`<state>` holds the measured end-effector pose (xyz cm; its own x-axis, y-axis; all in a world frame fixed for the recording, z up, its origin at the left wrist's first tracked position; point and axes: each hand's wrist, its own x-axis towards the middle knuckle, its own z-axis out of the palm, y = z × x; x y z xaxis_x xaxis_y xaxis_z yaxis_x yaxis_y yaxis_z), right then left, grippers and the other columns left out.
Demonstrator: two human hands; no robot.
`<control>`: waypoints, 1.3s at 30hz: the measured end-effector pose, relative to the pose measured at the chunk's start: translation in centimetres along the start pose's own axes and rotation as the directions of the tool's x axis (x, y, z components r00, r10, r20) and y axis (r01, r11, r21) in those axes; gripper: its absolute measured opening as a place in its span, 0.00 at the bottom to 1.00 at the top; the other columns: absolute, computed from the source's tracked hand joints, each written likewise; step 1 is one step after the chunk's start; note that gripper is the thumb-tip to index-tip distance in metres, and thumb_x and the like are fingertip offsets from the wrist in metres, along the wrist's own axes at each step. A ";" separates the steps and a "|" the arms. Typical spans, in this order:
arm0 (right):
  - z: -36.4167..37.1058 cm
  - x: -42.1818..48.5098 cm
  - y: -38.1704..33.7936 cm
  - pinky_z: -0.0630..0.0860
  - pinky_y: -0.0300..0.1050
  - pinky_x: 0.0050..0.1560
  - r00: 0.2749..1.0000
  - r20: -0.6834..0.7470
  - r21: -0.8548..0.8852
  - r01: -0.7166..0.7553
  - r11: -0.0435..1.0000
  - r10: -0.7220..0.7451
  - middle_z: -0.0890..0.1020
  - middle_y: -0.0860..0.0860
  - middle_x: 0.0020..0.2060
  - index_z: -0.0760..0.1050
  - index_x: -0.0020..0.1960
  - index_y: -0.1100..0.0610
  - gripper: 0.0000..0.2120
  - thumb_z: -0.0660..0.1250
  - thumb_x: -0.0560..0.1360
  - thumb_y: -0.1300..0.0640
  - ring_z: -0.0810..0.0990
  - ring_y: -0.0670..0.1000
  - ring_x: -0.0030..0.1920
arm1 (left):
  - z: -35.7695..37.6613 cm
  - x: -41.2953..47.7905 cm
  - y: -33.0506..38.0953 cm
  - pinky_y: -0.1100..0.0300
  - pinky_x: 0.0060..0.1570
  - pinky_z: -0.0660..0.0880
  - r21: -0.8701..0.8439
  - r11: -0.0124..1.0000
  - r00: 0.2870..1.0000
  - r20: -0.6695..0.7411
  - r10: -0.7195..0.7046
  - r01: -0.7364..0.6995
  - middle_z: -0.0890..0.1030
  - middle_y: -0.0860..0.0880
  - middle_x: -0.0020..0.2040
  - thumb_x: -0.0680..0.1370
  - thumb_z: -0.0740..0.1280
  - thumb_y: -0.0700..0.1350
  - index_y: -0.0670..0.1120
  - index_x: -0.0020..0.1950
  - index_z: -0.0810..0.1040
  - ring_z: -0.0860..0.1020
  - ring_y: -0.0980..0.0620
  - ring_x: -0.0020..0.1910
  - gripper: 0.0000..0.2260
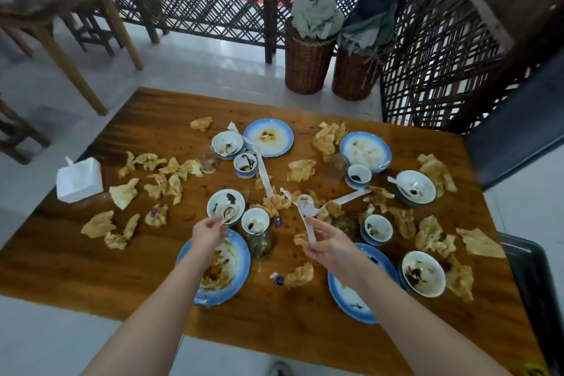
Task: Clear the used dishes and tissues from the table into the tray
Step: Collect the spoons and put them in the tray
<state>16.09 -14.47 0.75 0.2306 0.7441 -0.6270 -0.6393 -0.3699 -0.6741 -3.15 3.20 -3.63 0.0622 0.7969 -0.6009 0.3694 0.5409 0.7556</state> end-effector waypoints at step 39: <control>-36.5 -27.0 0.7 0.80 0.50 0.50 0.815 -0.536 -0.118 0.185 0.976 -0.219 0.79 0.55 0.56 0.71 0.67 0.54 0.28 0.68 0.71 0.72 0.80 0.55 0.53 | 34.3 -32.4 -5.9 0.57 0.46 0.76 0.013 0.968 0.816 0.541 0.204 -0.251 0.84 0.49 0.47 0.79 0.65 0.42 0.50 0.58 0.78 0.80 0.52 0.43 0.09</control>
<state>36.18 -55.11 2.94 0.7212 0.3898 -0.5726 -0.4946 -0.2888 -0.8197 24.44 -35.08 2.41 0.6274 0.6152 -0.4773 0.3543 0.3203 0.8786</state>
